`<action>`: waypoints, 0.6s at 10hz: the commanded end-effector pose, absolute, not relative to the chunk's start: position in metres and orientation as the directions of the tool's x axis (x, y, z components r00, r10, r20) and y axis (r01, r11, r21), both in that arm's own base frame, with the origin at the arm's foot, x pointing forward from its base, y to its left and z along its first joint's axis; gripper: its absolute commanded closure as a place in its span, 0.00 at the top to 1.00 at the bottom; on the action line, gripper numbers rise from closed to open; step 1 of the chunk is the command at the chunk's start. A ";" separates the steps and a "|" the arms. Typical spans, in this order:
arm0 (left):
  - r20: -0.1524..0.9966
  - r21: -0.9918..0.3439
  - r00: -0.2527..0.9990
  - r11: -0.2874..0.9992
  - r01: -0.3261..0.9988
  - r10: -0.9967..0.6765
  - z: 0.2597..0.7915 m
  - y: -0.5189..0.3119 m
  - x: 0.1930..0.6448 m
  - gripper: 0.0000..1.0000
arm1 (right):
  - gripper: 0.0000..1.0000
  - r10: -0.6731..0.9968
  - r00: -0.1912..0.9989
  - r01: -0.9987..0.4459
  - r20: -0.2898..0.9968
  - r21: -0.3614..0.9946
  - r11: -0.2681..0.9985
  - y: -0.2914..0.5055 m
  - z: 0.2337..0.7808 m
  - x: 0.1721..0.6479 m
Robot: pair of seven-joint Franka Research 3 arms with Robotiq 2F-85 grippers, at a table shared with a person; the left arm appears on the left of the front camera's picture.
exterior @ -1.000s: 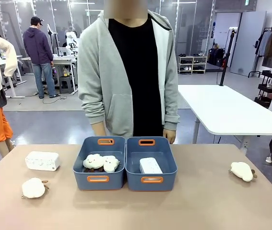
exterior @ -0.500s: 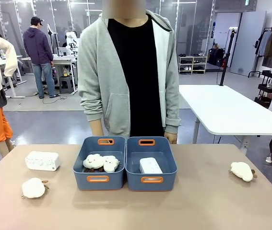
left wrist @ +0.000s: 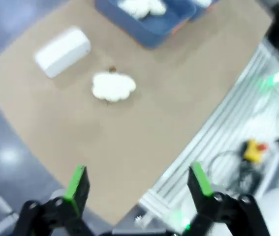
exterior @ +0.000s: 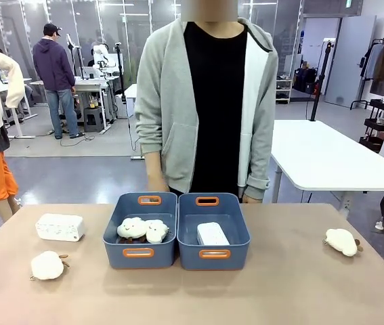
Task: Sort the digital clocks into the basket.
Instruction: Pick up the Digital clock from the table and place it into the empty Plastic storage basket.
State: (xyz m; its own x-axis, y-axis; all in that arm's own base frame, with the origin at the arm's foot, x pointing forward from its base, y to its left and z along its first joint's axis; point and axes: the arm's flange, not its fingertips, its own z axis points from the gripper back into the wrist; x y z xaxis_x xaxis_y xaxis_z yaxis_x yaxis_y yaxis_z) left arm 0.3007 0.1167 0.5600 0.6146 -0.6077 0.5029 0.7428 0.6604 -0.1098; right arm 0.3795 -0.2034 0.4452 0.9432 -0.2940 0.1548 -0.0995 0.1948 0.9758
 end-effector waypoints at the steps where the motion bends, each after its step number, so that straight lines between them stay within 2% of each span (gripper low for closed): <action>1: 0.321 0.264 0.147 0.238 0.935 -0.935 0.552 0.103 0.316 1.00 | 1.00 -0.289 0.947 -0.083 0.138 0.978 0.194 -0.203 0.447 0.378; 2: 0.333 0.288 0.132 0.234 0.929 -0.934 0.552 0.099 0.311 1.00 | 1.00 -0.289 0.947 -0.083 0.138 0.978 0.194 -0.203 0.447 0.378; 3: 0.392 0.310 0.143 0.276 0.910 -0.909 0.554 0.103 0.302 1.00 | 1.00 -0.289 0.947 -0.083 0.138 0.978 0.194 -0.203 0.447 0.378; 4: 0.378 0.052 0.393 0.443 0.895 -0.838 0.554 0.088 0.320 1.00 | 1.00 -0.289 0.947 -0.083 0.138 0.978 0.194 -0.203 0.447 0.378; 6: 0.378 0.052 0.393 0.443 0.895 -0.838 0.554 0.088 0.320 1.00 | 1.00 -0.289 0.947 -0.083 0.138 0.978 0.194 -0.203 0.447 0.378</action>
State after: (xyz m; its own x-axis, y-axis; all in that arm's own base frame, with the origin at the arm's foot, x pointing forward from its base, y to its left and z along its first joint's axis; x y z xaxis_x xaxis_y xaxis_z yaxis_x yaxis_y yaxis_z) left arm 0.3172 0.0913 0.5522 0.3456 -0.8660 0.3613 0.9093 0.4042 0.0991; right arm 0.3797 -0.2030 0.4451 0.9435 -0.2932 0.1546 -0.0994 0.1949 0.9758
